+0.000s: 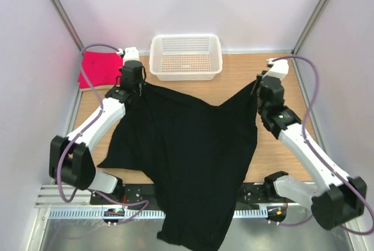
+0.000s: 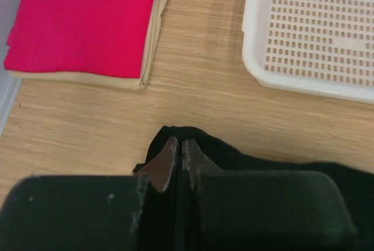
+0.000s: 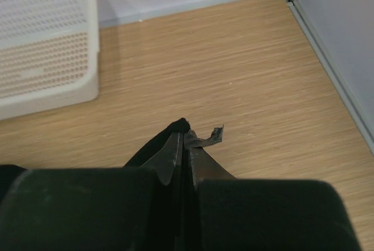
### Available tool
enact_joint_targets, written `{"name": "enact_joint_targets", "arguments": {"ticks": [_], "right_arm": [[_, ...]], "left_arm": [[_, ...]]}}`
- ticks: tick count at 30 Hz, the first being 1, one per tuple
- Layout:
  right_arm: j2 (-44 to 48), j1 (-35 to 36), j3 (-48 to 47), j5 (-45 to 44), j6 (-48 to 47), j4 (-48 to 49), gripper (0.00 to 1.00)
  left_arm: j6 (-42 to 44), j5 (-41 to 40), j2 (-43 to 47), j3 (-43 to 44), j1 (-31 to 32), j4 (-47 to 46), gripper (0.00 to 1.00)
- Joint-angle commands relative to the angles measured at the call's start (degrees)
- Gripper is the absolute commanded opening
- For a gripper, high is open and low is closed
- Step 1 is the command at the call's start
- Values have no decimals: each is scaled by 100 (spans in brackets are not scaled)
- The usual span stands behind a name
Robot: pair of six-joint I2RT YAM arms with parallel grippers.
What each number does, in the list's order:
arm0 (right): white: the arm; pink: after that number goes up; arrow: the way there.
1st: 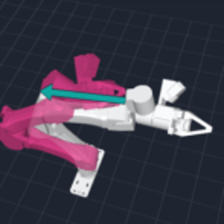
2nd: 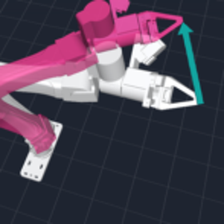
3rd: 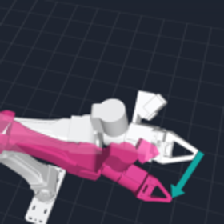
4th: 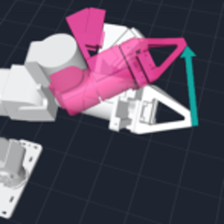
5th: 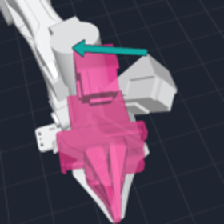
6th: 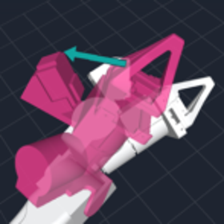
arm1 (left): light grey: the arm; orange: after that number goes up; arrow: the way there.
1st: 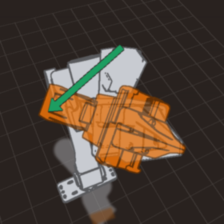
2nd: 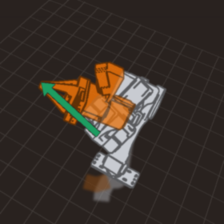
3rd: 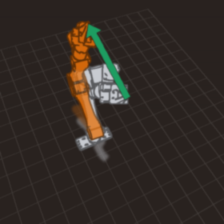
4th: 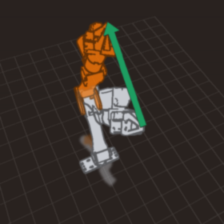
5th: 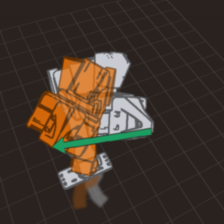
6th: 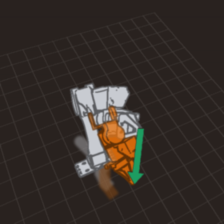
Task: Fold and stack the t-shirts
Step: Flatten the tshirt out
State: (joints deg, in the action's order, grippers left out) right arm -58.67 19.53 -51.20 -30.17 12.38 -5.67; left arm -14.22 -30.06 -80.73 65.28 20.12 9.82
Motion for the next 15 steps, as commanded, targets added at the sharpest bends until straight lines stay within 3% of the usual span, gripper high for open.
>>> {"name": "enact_joint_targets", "arguments": {"ticks": [1,9,15], "right_arm": [[-538,-220,74,-621,-640,1585,1],[-2059,-608,-416,-175,-921,2359,1],[-2983,-634,-1040,47,-851,2194,1]], "left_arm": [[324,-255,-486,292,-174,-1255,0],[-125,79,-2243,1627,-1105,-746,0],[-28,219,-2430,1848,-1414,-622,0]]}}
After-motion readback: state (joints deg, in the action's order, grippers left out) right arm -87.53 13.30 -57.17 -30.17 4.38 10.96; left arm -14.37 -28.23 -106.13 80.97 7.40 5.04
